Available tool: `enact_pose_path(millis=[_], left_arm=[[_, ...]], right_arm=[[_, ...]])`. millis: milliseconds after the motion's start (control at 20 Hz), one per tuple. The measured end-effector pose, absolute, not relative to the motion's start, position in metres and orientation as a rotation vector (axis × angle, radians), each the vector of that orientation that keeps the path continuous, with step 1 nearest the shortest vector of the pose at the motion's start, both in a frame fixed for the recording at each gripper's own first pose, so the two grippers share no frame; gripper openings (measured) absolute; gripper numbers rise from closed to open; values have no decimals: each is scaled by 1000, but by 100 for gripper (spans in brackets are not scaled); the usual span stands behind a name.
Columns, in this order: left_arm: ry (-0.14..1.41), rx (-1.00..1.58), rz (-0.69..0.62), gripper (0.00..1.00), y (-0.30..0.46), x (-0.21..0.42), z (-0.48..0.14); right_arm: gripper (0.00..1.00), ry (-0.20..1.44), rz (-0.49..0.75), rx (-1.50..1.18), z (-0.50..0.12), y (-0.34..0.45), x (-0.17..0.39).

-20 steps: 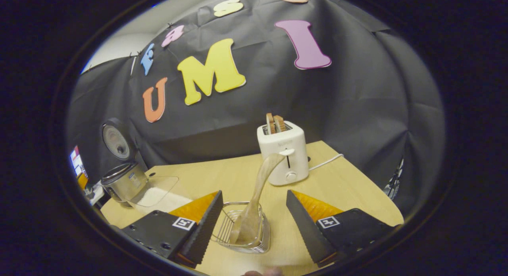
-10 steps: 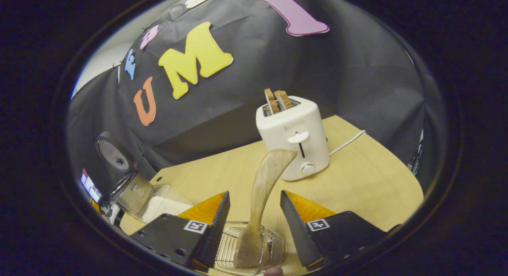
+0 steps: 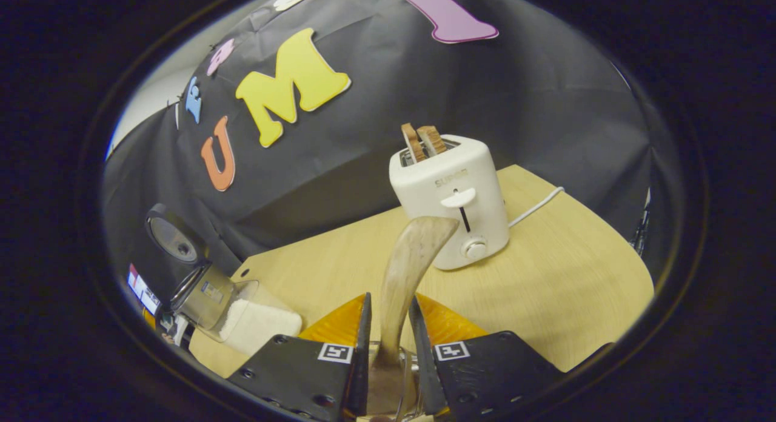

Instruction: Close the left gripper, press the button to open the rice cooker; take a wooden spoon from the chopstick holder with the right hand, scoop a spoonful of rice and pour it into the rice cooker, then put the wooden spoon back into the chopstick holder.

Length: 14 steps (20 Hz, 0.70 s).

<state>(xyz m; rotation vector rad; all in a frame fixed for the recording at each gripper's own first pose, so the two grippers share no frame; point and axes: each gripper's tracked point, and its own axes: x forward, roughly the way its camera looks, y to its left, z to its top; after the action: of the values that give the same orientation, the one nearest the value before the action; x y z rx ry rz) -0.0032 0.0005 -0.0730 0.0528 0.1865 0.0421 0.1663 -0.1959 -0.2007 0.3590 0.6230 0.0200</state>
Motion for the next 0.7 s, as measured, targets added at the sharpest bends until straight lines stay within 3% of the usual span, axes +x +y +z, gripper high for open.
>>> enact_pose_path(millis=[50, 150, 200, 350, 700], left_arm=[[187, 51, 42, 99, 1, -4, -74], [188, 49, 43, 99, 2, -5, -73], [185, 48, 47, 99, 5, -6, -72], [180, 47, 58, 99, 9, -8, -69], [182, 26, 63, 99, 11, -8, -74]], right_arm=[[41, 620, 9, 342, -198, -200, 162], [12, 627, 7, 383, -201, -197, 165], [14, 623, 7, 383, -203, -198, 168], [5, 617, 14, 400, -199, -196, 165], [5, 502, 7, 336, -160, -192, 160]])
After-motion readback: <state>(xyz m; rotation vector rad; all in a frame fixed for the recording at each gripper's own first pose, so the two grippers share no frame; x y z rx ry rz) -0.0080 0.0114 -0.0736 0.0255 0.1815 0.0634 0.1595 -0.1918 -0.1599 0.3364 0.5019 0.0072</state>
